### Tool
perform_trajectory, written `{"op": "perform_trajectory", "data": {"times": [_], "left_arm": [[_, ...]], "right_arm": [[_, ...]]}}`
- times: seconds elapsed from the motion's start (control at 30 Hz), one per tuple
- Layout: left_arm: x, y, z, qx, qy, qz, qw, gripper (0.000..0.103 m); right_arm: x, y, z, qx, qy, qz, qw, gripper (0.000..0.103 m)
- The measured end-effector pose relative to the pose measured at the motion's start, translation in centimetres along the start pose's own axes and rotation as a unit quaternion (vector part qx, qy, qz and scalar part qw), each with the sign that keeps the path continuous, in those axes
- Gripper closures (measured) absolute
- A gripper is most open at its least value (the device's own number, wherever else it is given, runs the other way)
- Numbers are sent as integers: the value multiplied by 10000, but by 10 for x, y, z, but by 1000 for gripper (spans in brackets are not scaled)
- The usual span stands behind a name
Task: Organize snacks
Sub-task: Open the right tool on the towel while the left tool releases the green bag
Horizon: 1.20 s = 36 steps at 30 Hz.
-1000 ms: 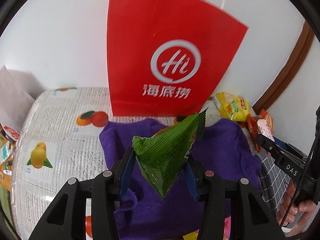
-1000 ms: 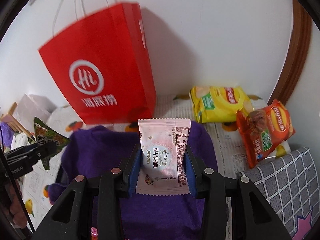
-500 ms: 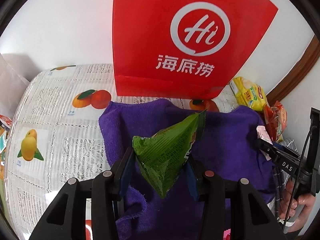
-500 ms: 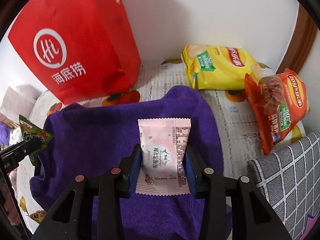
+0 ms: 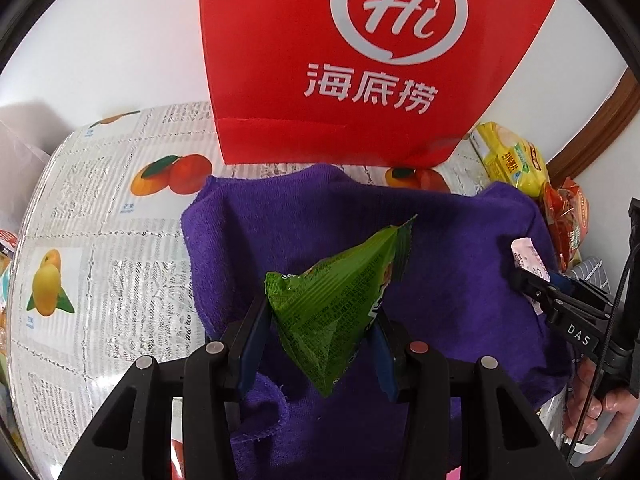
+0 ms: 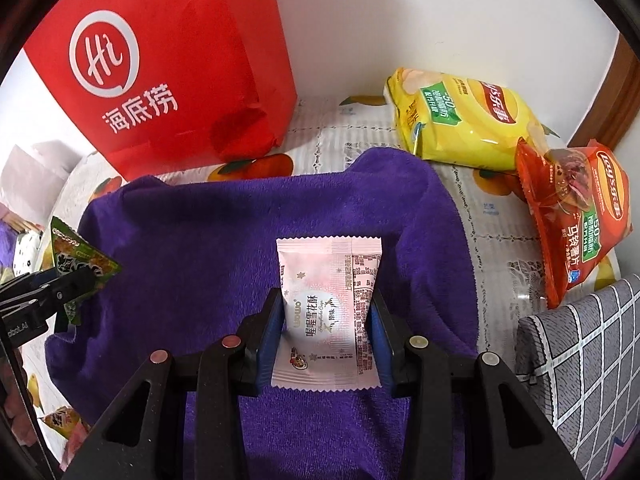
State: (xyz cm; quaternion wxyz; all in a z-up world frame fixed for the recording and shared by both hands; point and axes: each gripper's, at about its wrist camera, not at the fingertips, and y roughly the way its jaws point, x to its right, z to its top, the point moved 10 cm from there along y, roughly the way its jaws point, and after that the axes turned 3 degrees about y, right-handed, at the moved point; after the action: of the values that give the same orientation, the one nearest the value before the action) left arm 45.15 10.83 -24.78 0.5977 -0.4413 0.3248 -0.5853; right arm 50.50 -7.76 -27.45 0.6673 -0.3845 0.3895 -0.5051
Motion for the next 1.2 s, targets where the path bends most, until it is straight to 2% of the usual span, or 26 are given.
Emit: {"op": "perform_trajectory", "data": {"times": [0.13, 0.2, 0.4, 0.57, 0.73, 0.77, 0.83, 0.87, 1.07, 1.2], "left_arm": [[0, 3, -1, -42, 5, 42, 10000, 58], [-1, 4, -1, -57, -7, 57, 10000, 58], [-1, 5, -1, -62, -14, 51, 10000, 58], [0, 3, -1, -47, -25, 6, 10000, 57], [4, 3, -1, -62, 16, -44, 10000, 55], [5, 3, -2, -103, 6, -107, 9999, 53], [7, 1, -2, -121, -36, -182, 9998, 42], [7, -2, -1, -93, -42, -213, 9997, 40], [18, -25, 3, 71, 61, -304, 9995, 40], [28, -49, 6, 261, 176, -303, 9990, 40]], "right_arm": [[0, 2, -1, -80, -61, -40, 9999, 59], [0, 1, -2, -104, -89, -70, 9999, 44], [-6, -13, 1, 50, -238, -77, 9997, 38], [-11, -32, 4, 255, -187, -138, 9994, 25], [-13, -59, 13, 560, 34, -264, 9981, 24], [-14, -65, 13, 610, 22, -275, 9978, 23], [-16, -72, 12, 672, -4, -288, 9973, 20], [-17, -76, 10, 708, -18, -283, 9971, 20], [-17, -110, -10, 919, -86, -261, 9954, 20], [-6, -142, -28, 1197, 210, -189, 9924, 20]]}}
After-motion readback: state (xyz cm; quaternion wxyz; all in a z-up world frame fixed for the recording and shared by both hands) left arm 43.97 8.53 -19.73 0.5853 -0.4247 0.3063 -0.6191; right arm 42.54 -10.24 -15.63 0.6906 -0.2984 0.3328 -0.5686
